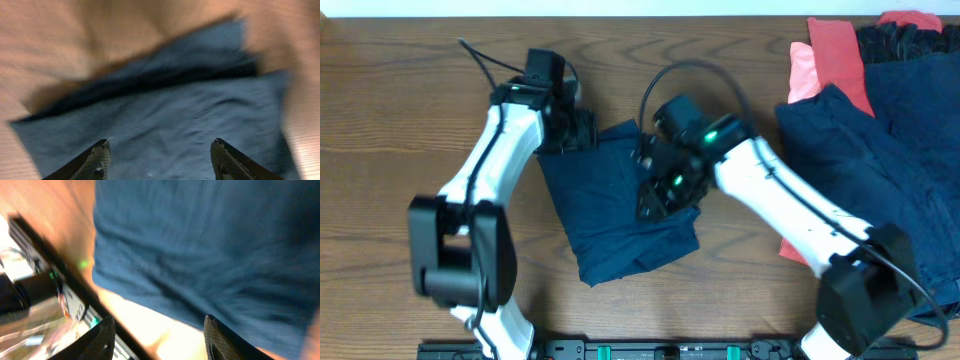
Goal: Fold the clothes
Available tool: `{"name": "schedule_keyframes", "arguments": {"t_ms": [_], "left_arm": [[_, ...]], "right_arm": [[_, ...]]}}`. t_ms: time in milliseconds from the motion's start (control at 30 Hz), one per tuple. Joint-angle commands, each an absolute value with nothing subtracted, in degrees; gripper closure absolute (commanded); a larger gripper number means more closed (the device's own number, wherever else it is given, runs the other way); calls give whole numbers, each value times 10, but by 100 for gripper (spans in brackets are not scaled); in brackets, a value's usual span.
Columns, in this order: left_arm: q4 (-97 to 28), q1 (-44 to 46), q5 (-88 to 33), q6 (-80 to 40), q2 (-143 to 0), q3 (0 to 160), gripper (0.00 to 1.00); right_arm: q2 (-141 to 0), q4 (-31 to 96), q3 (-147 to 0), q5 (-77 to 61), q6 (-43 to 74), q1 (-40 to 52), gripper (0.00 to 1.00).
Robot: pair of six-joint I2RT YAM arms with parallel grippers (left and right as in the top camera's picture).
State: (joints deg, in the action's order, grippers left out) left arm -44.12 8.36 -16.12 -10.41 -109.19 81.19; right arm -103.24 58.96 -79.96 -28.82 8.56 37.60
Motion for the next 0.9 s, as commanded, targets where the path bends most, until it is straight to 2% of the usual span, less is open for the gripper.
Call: {"name": "schedule_keyframes", "arguments": {"t_ms": [0,233,300,367,600,700,800,867], "left_arm": [[-463,83,-156,-95,-1130,815,35],[-558,83,-155,-95,-1179,815,35],[-590,81,-155,-95,-1180,815,35],[-616,80,-156,-97,-1180,815,35],[-723,81,-200,-103,-1175,815,35],[-730,81,-201,-103,-1153,815,34],[-703,76,-196,-103,-1117,815,32],[-669,68,-186,-103,-1093,815,23]], "right_arm": [[-1052,580,-751,-304,126,402,45],[-1061,515,-647,-253,169,402,44],[-1061,495,-630,-200,179,392,39],[-1062,469,-622,-159,182,378,38],[-1068,284,-621,-103,171,311,38],[-1068,229,-628,-116,171,286,36],[-1064,240,-643,-129,168,273,31],[-1057,264,-655,-131,157,271,24]]}}
